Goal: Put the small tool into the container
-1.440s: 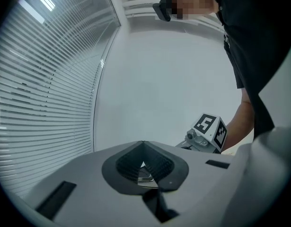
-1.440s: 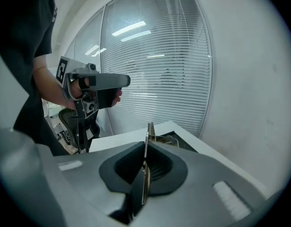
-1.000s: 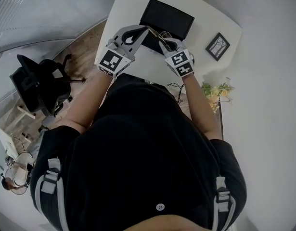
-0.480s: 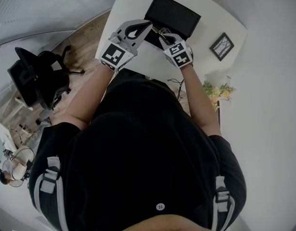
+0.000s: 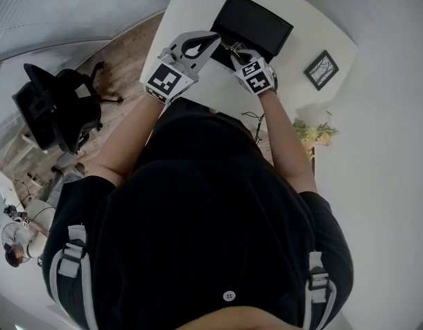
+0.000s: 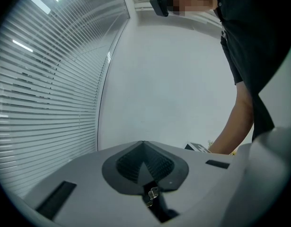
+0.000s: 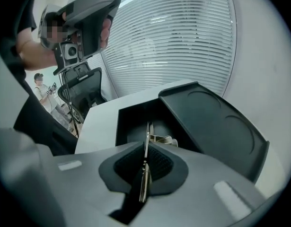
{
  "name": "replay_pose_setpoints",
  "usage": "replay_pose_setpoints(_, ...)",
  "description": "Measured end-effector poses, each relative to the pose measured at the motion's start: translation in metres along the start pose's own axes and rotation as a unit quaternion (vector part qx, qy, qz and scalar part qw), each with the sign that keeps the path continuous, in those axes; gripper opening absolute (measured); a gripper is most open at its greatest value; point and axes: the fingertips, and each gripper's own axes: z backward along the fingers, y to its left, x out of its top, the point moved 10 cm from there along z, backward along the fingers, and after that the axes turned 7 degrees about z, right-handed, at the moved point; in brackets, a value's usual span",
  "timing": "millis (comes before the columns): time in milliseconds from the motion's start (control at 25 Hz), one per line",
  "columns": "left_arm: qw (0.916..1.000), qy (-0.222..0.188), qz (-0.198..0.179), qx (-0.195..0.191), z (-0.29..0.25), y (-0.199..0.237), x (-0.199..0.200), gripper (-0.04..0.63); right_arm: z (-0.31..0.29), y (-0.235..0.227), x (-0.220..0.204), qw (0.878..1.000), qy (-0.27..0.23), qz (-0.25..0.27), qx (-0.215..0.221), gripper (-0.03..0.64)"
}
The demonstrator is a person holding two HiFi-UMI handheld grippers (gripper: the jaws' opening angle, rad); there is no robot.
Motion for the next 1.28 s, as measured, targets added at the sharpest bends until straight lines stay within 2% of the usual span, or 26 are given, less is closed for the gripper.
replay_pose_setpoints(200,1.0000,0.000,-0.003,-0.001,0.001,0.002,0.003,0.008,0.000,-0.003,0.001,1.000,0.006,0.002,-0.004,0.038)
replay_pose_setpoints(360,1.0000,-0.003,-0.008,-0.004,-0.001,0.002,0.006,0.008,0.004,-0.004,0.005,0.999,0.010,0.020,-0.024,0.065)
replay_pose_setpoints(720,0.9999,-0.002,-0.014,-0.006,0.000,-0.007,0.010,0.008,0.031,-0.014,0.018,0.997,-0.026,0.011,-0.072,0.091)
replay_pose_setpoints(960,0.9997,-0.001,-0.024,-0.003,0.001,-0.015,0.016,0.008,0.072,-0.015,0.043,0.989,-0.117,-0.023,-0.089,0.089)
replay_pose_setpoints(1280,0.9991,-0.016,-0.037,-0.010,0.007,-0.034,0.036,0.008,0.149,0.008,0.065,0.964,-0.242,-0.018,-0.105,0.071)
